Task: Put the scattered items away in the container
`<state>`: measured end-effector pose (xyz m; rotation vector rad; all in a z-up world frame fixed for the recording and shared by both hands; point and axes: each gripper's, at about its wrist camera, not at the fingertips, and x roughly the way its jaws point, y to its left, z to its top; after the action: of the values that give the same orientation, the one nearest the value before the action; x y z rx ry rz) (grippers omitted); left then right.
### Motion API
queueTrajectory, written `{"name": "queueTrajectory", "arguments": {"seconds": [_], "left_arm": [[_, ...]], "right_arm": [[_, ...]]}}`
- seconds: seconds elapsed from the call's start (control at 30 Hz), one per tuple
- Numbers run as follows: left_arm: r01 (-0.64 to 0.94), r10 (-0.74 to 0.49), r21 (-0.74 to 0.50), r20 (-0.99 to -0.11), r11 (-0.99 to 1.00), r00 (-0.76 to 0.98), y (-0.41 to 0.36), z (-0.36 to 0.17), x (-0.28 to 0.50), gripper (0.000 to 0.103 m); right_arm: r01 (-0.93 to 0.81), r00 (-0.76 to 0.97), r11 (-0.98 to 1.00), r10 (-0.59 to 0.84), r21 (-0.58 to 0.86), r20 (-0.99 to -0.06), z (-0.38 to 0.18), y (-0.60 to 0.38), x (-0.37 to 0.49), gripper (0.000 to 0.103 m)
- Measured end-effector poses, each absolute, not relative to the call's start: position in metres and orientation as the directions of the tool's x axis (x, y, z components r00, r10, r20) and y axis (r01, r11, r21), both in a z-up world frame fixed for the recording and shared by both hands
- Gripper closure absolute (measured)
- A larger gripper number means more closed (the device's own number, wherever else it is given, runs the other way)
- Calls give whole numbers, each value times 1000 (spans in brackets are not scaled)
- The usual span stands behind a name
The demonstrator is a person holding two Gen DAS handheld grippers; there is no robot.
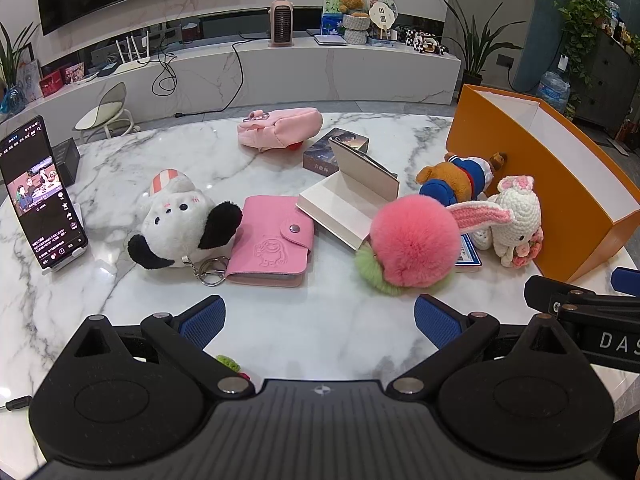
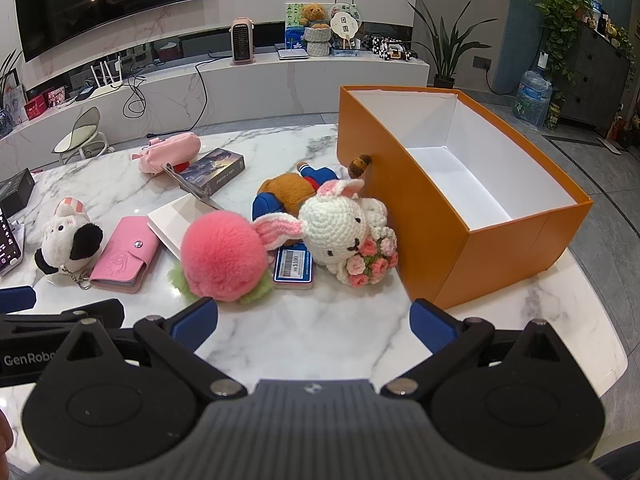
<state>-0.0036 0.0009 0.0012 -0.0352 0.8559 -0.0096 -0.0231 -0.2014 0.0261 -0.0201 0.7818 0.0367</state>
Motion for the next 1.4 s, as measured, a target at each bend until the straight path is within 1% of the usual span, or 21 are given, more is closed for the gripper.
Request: {"name": "queueTrajectory", "arguments": {"seconds": [1.0, 1.13, 1.4], "left_arm": [[4, -29, -35, -755, 999, 655, 3, 0, -5, 0], [-4, -27, -39, -762, 999, 647, 16, -5, -9, 0], [-74, 9, -48, -781, 996, 625, 50, -16, -17, 0]], "right_arm": [[-49, 705, 999, 34, -1, -708, 26, -202, -25, 0], [-75, 698, 997, 59, 8, -714, 24, -202, -25, 0], [-125, 700, 991, 115, 38, -705, 25, -197, -24, 0]]}}
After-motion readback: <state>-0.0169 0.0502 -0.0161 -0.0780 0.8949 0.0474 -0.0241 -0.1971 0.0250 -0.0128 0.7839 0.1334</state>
